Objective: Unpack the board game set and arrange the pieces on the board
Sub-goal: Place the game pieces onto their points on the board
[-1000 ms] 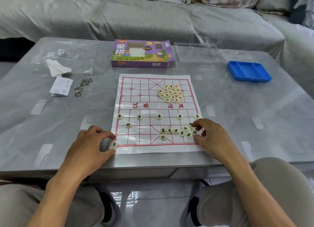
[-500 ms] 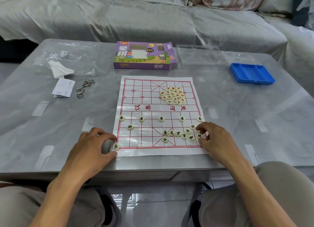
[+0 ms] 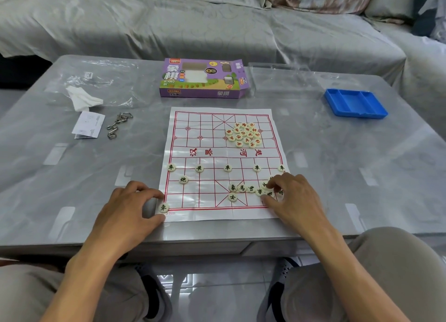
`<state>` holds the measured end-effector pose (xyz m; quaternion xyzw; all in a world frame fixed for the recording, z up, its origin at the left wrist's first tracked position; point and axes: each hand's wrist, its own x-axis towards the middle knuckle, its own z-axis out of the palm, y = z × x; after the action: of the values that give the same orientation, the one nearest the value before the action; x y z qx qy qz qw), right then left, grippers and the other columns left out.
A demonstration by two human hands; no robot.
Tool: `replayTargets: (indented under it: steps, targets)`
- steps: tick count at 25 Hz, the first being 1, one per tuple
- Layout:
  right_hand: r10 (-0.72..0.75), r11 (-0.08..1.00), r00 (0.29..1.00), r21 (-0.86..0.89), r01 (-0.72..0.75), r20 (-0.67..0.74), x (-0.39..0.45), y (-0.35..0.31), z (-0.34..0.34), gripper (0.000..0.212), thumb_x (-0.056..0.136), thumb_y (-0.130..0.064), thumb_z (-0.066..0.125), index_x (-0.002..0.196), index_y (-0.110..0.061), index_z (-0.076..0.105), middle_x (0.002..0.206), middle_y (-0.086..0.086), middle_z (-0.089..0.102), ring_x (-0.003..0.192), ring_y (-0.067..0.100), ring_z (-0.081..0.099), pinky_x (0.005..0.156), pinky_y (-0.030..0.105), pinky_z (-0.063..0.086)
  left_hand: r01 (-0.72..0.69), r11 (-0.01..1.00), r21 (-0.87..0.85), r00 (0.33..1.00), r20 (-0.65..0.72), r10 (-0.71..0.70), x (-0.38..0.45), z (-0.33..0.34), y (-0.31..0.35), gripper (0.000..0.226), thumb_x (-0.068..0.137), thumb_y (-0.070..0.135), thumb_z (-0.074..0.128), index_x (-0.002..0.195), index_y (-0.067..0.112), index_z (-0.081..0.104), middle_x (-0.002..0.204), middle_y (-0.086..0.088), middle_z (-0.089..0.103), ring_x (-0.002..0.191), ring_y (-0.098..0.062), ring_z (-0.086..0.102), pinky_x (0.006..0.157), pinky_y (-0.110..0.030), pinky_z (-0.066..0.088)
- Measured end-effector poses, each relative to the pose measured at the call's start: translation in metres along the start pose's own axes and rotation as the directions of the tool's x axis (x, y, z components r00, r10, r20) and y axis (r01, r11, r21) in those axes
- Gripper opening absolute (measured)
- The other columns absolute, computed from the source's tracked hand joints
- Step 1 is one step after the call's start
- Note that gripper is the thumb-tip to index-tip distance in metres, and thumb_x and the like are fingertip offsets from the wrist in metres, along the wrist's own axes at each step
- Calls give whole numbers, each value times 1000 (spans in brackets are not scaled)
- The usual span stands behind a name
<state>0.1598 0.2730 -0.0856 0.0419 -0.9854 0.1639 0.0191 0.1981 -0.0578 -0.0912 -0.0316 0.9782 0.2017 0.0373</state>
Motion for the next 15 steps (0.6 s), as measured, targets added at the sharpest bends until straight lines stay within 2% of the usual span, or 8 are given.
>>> replayTargets:
  steps: [6, 9, 15]
  targets:
    - [-7, 999, 999, 48, 4, 47, 0, 0, 2, 18, 87, -30, 65, 105, -28, 63, 104, -12, 62, 97, 9, 45, 74, 23, 40, 2, 1000, -8, 1000, 3, -2, 1, 0, -1, 40, 79, 44, 72, 117, 42, 60, 121, 16, 45, 117, -13, 36, 84, -29, 41]
    - [2, 996, 998, 92, -8, 62, -1, 0, 1, 20, 86, -31, 66, 105, -29, 62, 102, -14, 60, 96, 8, 45, 73, 22, 38, 3, 1000, 2, 1000, 9, -3, 1, 0, 0, 39, 79, 45, 71, 117, 43, 60, 121, 17, 44, 117, -13, 36, 84, -28, 40]
    - [-3, 998, 996, 69, -3, 88, -1, 0, 4, 16, 88, -29, 63, 103, -30, 62, 105, -13, 62, 98, 9, 45, 77, 26, 43, 7, 1000, 7, 1000, 16, -7, 1, -1, 1, 39, 80, 44, 71, 117, 42, 60, 121, 15, 45, 117, -14, 36, 85, -28, 41]
